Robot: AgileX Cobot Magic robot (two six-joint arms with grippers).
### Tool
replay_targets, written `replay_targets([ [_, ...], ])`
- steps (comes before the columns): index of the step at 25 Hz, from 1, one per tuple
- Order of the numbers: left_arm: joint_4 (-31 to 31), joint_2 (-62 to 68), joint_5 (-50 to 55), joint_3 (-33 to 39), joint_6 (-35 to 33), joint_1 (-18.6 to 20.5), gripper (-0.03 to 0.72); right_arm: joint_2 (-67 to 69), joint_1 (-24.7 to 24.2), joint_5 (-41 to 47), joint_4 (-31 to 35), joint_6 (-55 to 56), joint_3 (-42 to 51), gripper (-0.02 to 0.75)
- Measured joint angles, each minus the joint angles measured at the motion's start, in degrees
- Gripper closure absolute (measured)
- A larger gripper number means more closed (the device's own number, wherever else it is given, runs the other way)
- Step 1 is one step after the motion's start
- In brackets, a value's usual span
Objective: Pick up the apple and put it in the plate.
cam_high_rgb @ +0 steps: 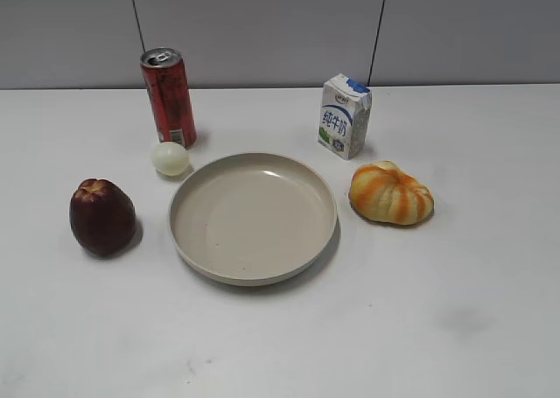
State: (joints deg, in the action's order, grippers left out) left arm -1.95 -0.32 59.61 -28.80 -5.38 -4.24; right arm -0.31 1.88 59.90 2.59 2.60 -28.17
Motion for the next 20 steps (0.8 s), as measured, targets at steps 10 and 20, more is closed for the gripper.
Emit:
replay_targets([
  [10, 0.00, 0.00, 0.00, 0.00, 0.00, 0.00, 0.032, 0.00, 0.00, 0.00, 0.00, 0.00, 0.00, 0.153],
  [20, -0.03, 5.96, -3.98, -2.69, 0.00, 0.00, 0.035, 0.00, 0.00, 0.00, 0.00, 0.00, 0.00, 0.153],
])
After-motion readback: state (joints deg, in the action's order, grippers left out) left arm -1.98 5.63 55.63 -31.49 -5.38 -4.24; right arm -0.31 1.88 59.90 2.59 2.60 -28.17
